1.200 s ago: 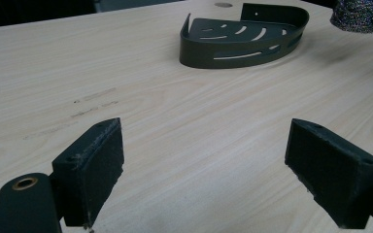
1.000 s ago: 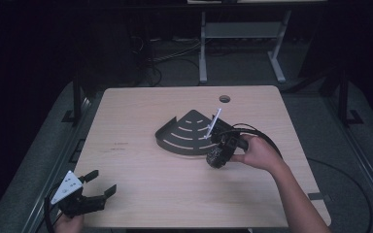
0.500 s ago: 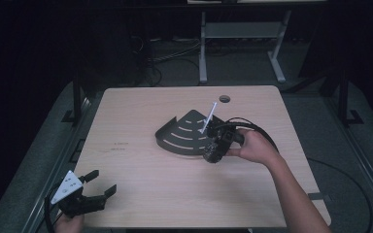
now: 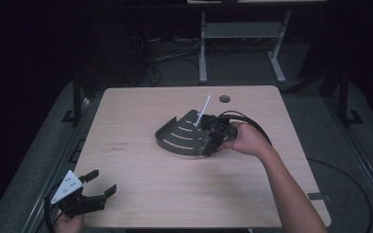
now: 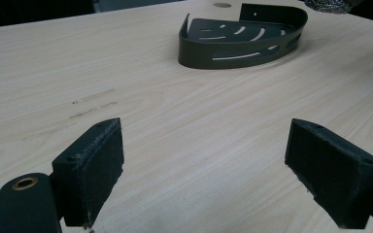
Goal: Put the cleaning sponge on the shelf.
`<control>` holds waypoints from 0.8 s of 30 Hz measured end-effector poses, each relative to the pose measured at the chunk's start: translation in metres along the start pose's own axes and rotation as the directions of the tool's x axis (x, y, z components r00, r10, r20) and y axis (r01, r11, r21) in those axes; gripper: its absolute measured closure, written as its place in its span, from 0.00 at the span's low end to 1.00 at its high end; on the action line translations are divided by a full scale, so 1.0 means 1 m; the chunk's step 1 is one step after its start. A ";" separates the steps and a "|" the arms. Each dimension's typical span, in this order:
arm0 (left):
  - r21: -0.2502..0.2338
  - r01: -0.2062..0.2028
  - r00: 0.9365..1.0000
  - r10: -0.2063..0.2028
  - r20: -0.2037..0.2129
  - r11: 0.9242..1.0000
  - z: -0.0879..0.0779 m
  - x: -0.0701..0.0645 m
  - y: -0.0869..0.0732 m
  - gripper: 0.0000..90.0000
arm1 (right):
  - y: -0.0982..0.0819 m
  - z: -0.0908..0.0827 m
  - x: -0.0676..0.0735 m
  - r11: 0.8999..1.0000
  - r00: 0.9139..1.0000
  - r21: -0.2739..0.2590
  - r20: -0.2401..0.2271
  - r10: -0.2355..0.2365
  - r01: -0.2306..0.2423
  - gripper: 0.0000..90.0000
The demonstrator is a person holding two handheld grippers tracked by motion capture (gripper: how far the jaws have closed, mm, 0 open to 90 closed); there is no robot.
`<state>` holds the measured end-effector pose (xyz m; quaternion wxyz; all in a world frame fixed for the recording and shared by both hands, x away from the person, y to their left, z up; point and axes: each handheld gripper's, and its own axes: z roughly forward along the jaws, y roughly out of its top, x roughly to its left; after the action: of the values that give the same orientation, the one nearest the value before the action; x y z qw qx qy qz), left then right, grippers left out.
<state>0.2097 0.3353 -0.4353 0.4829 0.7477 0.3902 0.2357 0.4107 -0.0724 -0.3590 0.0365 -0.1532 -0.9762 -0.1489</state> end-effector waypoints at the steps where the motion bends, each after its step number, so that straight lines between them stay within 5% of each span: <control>1: 0.000 0.001 1.000 -0.001 0.000 1.000 0.000 0.000 0.000 0.15 | 0.001 0.000 -0.001 1.000 1.000 -0.006 -0.005 0.000 0.000 0.38; 24: -0.001 0.002 1.000 -0.002 0.001 1.000 0.000 0.000 0.000 0.15 | 0.021 0.003 -0.017 1.000 1.000 -0.001 -0.008 0.013 -0.013 0.37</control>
<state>0.2097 0.3350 -0.4352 0.4837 0.7471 0.3905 0.2352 0.4331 -0.0575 -0.3577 0.0411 -0.1589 -0.9750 -0.1496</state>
